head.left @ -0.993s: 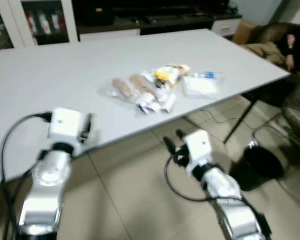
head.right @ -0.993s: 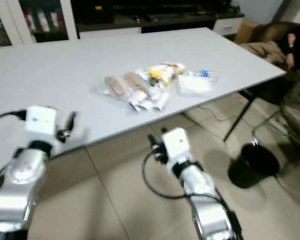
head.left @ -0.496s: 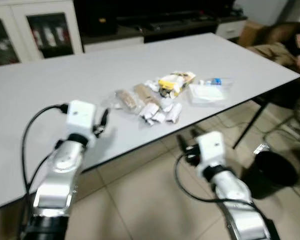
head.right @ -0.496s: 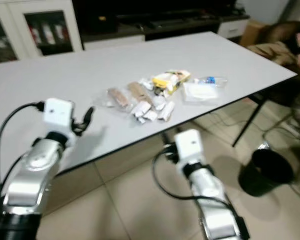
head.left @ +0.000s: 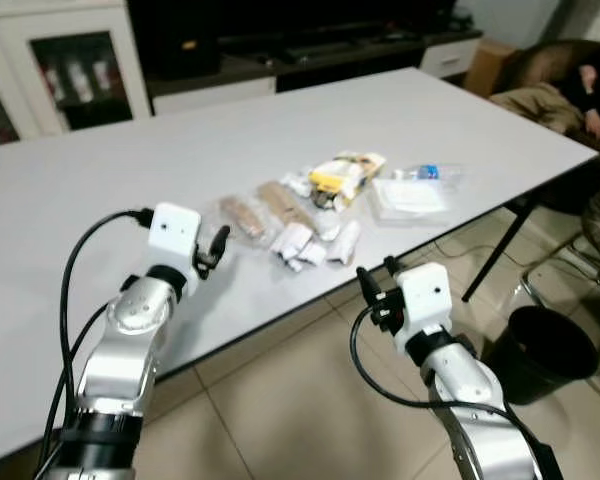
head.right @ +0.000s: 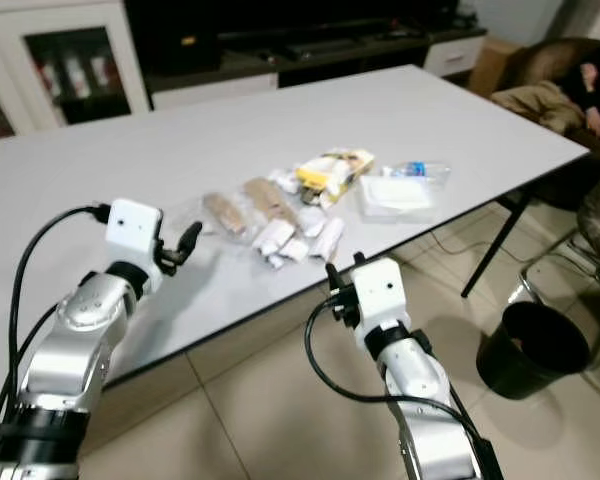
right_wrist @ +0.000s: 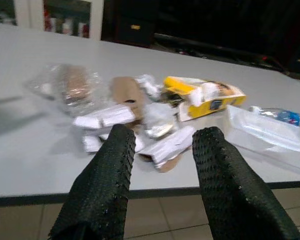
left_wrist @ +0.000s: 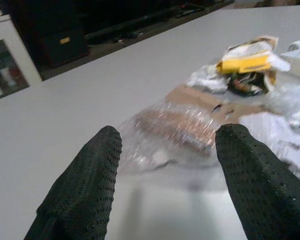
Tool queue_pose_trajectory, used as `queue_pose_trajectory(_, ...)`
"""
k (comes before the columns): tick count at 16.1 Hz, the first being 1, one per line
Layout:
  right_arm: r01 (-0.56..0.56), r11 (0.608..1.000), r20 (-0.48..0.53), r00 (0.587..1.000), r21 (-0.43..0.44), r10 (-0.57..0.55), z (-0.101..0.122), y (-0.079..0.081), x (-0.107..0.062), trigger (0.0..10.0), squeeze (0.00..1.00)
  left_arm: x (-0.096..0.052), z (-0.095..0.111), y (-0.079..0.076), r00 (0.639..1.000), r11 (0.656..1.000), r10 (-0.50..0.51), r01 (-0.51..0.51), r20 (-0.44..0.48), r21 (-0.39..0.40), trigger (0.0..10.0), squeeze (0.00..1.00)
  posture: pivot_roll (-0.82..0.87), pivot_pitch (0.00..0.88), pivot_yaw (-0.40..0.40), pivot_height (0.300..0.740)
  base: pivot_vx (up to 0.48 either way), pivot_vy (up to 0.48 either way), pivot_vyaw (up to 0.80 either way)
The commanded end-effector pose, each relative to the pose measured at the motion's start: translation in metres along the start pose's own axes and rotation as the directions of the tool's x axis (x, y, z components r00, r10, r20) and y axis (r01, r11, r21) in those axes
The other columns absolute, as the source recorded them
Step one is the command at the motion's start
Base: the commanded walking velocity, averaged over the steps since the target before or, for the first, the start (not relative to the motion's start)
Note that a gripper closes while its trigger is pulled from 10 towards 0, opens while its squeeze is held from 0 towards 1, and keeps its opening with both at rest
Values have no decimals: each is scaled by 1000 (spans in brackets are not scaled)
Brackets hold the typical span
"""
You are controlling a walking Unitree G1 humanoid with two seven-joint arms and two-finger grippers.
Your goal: Picking trash to rubbish bin
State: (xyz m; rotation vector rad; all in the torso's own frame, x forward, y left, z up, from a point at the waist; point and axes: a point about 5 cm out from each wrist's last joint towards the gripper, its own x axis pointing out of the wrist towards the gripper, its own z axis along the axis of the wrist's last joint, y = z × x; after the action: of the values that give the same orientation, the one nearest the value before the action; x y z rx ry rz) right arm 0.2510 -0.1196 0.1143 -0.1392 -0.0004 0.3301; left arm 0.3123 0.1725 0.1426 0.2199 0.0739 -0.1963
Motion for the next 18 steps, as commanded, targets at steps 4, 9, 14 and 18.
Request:
queue_pose_trajectory(4, 31, 999, -22, 999, -12, -31, -2, -8, -5, 10000, 0, 14, 8, -12, 997, 997, -73, 73, 34, 0, 10000, 0, -125, 0, -21, 740, 339, 0, 0)
queue_pose_trajectory(9, 30, 999, -28, 999, -14, -31, -2, -9, -6, 10000, 0, 20, 8, -16, 994, 995, -99, 99, 34, 18, 10000, 0, -133, 0, -22, 740, 344, 0, 0)
queue_pose_trajectory(14, 24, 1000, -39, 999, -7, -24, -3, -6, -8, 10000, 0, 26, 3, -17, 994, 994, -107, 107, -1, 24, 10000, 0, -135, 0, -19, 740, 343, 0, 0)
queue_pose_trajectory(18, -58, 997, -20, 998, 49, 59, -1, 2, -10, 10000, 0, 30, -5, -20, 991, 991, -120, 116, -58, -74, 10000, 749, -135, 0, -19, 740, 158, 0, 0)
